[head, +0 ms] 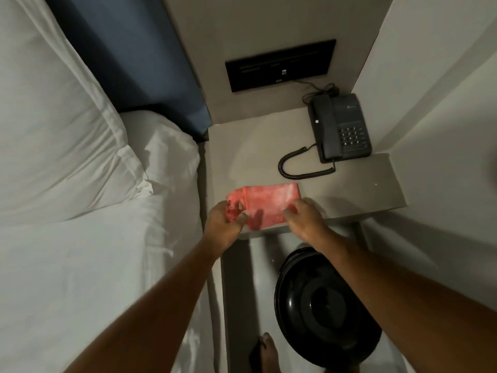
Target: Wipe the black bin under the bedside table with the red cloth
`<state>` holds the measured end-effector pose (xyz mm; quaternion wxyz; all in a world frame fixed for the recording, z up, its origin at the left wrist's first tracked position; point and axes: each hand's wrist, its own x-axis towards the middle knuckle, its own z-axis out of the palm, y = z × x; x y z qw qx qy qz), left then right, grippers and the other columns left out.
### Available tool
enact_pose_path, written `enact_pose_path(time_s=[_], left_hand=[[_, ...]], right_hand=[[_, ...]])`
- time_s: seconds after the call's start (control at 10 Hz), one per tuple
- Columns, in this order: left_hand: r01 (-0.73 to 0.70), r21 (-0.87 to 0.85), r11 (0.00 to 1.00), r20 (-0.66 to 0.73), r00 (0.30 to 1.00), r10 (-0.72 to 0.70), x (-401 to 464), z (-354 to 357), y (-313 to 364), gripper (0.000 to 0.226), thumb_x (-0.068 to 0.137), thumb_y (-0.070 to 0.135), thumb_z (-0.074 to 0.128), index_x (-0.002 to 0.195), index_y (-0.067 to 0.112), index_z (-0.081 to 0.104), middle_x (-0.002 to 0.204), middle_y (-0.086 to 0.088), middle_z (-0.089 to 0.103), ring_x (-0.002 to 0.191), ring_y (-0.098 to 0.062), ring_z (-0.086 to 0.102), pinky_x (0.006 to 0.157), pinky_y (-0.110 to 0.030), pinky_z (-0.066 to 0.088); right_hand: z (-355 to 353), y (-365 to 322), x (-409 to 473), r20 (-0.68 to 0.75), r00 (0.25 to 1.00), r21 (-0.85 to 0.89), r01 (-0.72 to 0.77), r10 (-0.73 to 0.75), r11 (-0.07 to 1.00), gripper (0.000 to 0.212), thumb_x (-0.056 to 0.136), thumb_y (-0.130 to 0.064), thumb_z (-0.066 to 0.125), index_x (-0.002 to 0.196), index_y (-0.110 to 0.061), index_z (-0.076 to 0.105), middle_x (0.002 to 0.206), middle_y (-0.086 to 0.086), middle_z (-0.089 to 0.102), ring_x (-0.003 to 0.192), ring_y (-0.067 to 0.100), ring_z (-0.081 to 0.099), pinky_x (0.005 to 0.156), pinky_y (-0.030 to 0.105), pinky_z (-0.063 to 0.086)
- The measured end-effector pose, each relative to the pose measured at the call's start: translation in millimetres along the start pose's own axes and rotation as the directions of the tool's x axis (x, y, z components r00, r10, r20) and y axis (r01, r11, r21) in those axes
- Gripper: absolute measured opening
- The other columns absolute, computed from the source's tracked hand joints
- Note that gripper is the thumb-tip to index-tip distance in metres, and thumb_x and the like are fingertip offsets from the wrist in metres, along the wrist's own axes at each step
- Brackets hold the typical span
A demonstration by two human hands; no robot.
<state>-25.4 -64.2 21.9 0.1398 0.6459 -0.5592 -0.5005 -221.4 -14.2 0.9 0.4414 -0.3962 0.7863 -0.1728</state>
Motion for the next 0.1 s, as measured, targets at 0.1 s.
enact_pose_path(time_s=[0.1], left_hand=[[-0.066,0.282,0.957,-0.064,0.994,0.087,-20.2,-27.7,24.4,0.055,0.094,0.041,0.064,0.141,0.016,0.047,0.136,0.0,0.056,0.121,-0.009,0.06,0.098,-0.03,0.053]], right_hand=[[-29.6,-22.5,-29.0,-0.13,0.979,-0.265,0.117,-0.156,0.957,0.035,0.1,-0.029,0.05,0.118,-0.002,0.063,0.118,0.013,0.061,0.105,0.033,0.062,0.086,0.037,0.049]])
